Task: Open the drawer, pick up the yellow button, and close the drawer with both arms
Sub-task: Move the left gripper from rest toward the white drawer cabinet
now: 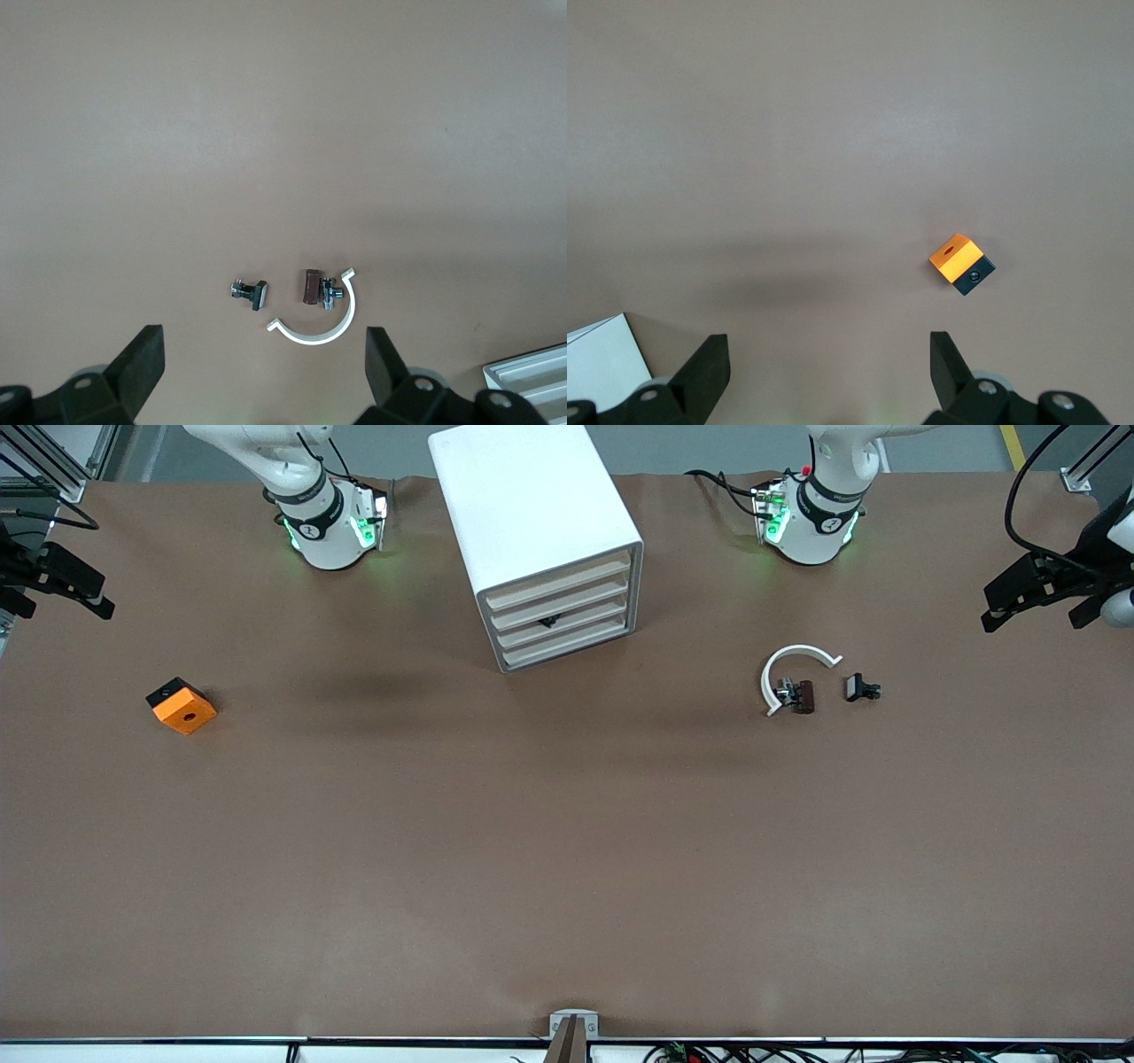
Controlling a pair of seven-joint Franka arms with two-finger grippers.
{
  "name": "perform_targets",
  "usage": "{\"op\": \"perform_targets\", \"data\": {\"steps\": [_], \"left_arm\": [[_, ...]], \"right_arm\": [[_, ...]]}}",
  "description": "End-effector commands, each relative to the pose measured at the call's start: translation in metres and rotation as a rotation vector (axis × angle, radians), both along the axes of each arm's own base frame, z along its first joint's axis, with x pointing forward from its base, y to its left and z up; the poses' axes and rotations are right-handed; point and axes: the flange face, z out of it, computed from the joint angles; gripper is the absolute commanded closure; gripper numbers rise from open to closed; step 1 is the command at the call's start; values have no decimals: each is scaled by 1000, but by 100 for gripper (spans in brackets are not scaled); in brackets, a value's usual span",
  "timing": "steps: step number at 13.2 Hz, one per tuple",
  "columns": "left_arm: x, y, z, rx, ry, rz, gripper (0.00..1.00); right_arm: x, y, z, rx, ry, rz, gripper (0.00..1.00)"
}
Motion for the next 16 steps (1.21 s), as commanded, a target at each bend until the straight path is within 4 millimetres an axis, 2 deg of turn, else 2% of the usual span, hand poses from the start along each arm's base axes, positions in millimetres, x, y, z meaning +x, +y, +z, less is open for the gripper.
{"op": "perform_targets", "data": {"steps": [1,4,8,10,12,14,16], "left_arm": [[2,3,4,2,6,1,0],[7,-1,-3,0,19,-9,0],[35,-18,-46,5,89,-32,0],[50,-50,-81,-4,122,-32,0],[46,-101,-123,11,130,89,0],[38,-144,-163,11,149,164,0],[29,-188,-199,19,217,320,0]], "right_arm": [[-5,3,2,20,-18,-12,0],[-5,2,3,26,-21,-14,0],[-5,0,2,26,-18,-17,0],[-5,0,2,26,-17,-16,0],[-5,1,4,26,-20,-15,0],[-5,-1,3,27,-17,-18,0],[-5,-1,3,27,-15,-18,0]]}}
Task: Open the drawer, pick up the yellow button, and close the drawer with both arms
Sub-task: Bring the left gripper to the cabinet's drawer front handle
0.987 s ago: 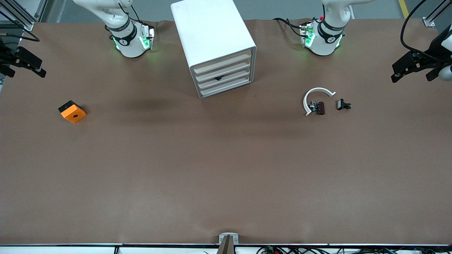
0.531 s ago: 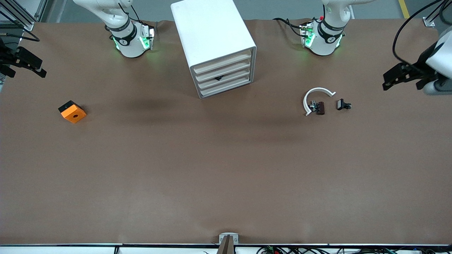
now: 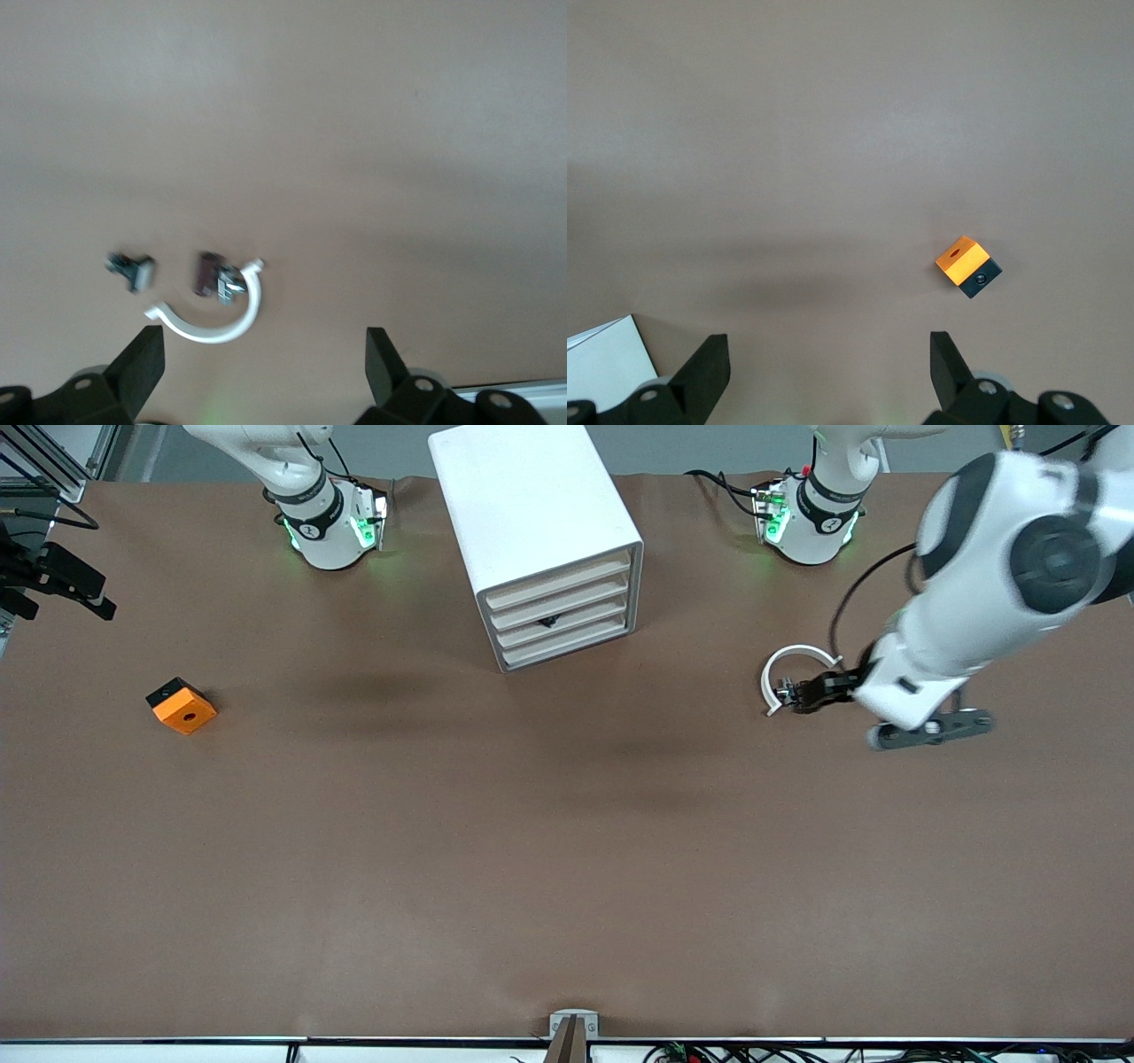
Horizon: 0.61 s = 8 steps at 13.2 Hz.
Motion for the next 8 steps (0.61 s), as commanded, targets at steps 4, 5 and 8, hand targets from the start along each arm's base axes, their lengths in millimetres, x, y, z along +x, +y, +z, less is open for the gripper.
{"op": "perform_targets", "data": {"steps": [4,5,8], "left_arm": [[-19,-103,-93,94,180,519,0],[-16,-116,-107,112,221,646,0],[-18,-148,-145,239,343,1096,0]], "right_arm": [[-6,-1,3,12,-9,-16,0],[-5,0,3,12,-9,-16,0],[-6,2,6,12,-4,-8,0]]}}
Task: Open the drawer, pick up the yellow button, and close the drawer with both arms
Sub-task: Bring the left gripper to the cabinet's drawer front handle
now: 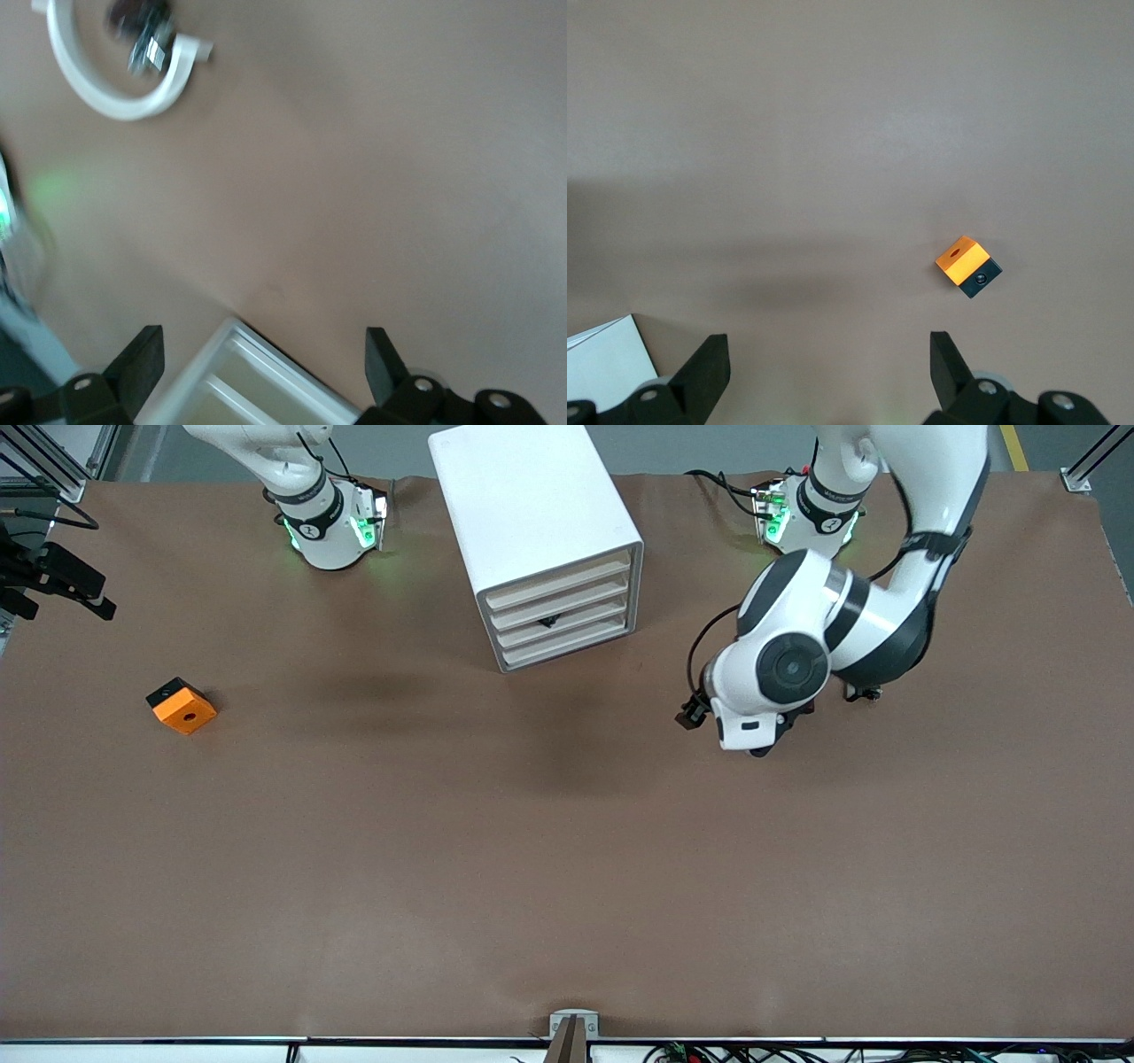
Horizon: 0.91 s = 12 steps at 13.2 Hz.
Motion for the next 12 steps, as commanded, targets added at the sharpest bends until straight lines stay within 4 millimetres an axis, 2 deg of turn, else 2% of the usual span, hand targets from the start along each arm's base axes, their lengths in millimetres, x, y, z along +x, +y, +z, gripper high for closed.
{"op": "perform_targets", "data": {"steps": [1,2,4,7,10,12], "left_arm": [[-4,-37,-21,94,97,263,0],[-22,-56,-26,118,119,247,0],[-47,-74,-46,176,236,236,0],[-52,-83,-66,90,409,313,0],[-60,-92,-87,78,500,324,0],[-66,-93,-91,82,563,323,0]], "right_arm": [[-6,1,7,12,-8,-10,0],[-6,0,6,12,-6,-12,0],[-6,-1,5,12,-3,-15,0],[-6,-3,4,13,1,-18,0],[-5,-3,3,13,3,-18,0],[-5,-3,3,13,4,-18,0]]}}
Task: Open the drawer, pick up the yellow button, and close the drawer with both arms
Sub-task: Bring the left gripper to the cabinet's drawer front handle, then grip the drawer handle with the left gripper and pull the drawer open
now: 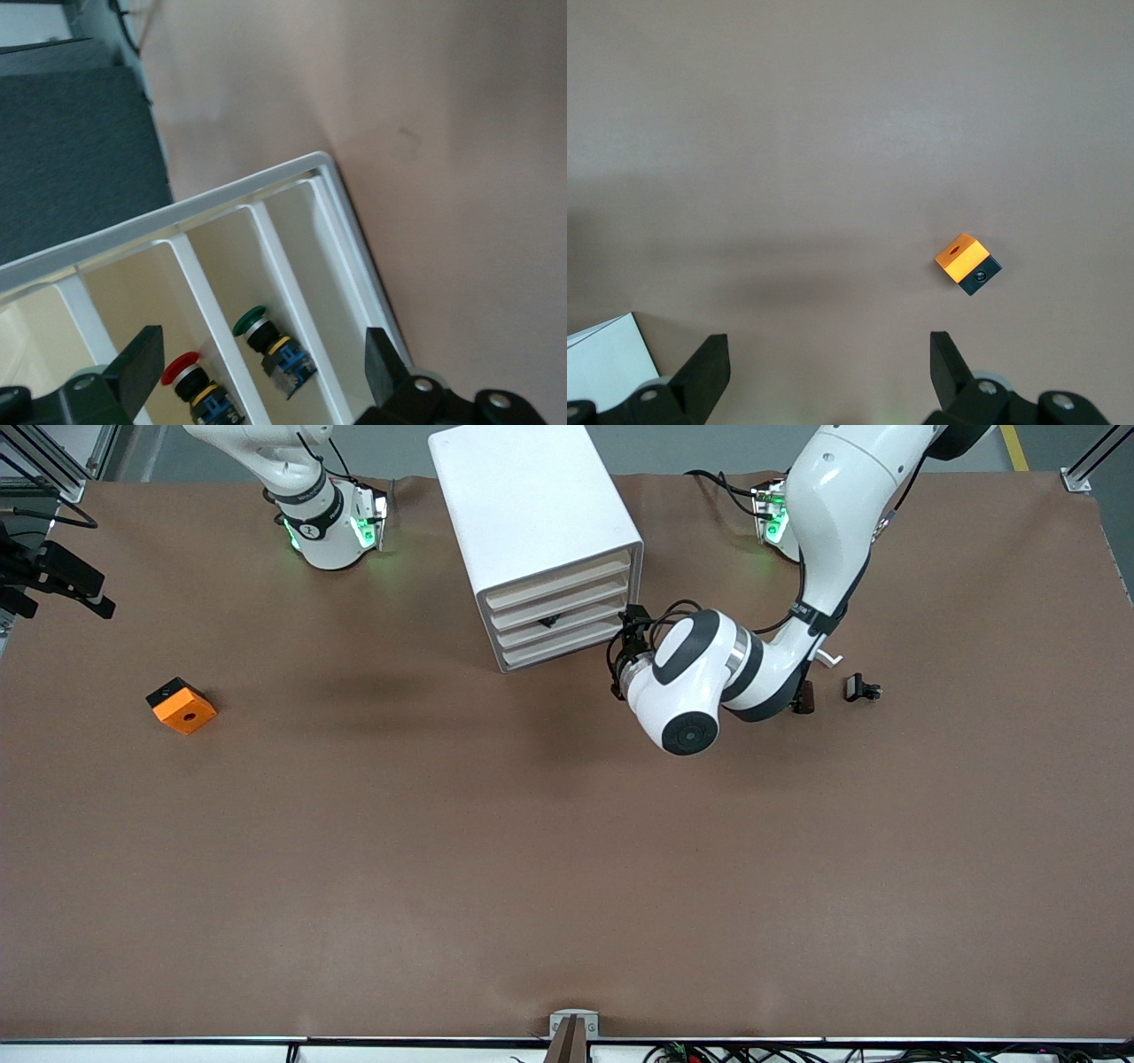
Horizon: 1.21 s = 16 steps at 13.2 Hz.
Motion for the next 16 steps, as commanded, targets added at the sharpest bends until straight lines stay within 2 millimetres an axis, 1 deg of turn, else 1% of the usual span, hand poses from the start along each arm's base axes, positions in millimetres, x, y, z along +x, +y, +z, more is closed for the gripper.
{"op": "perform_targets", "data": {"steps": [1,3,5,6,9,10,11,12,15,16], "left_arm": [[-6,-4,3,-6,81,-13,0],[-13,-4,1,51,133,-10,0],[-20,-7,0,42,197,0,0],[-19,-7,-4,45,246,34,0],[-25,-14,-15,92,328,100,0],[-23,-13,-20,100,359,132,0],[-22,-13,-24,107,412,169,6],[-21,-12,-24,118,441,190,9],[-25,-11,-21,142,474,174,10],[-25,-11,-22,137,473,173,17]], "right_arm": [[-5,-1,3,12,-1,-15,0],[-5,-1,3,12,-1,-15,0],[-5,-1,3,12,-1,-15,0],[-5,-1,3,12,-1,-15,0],[-5,-1,3,12,-1,-15,0],[-5,-1,3,12,-1,-15,0],[-4,-1,3,12,-1,-15,0],[-4,-2,3,11,1,-17,0],[-4,-3,3,11,1,-18,0],[-4,-3,3,11,1,-18,0]]}}
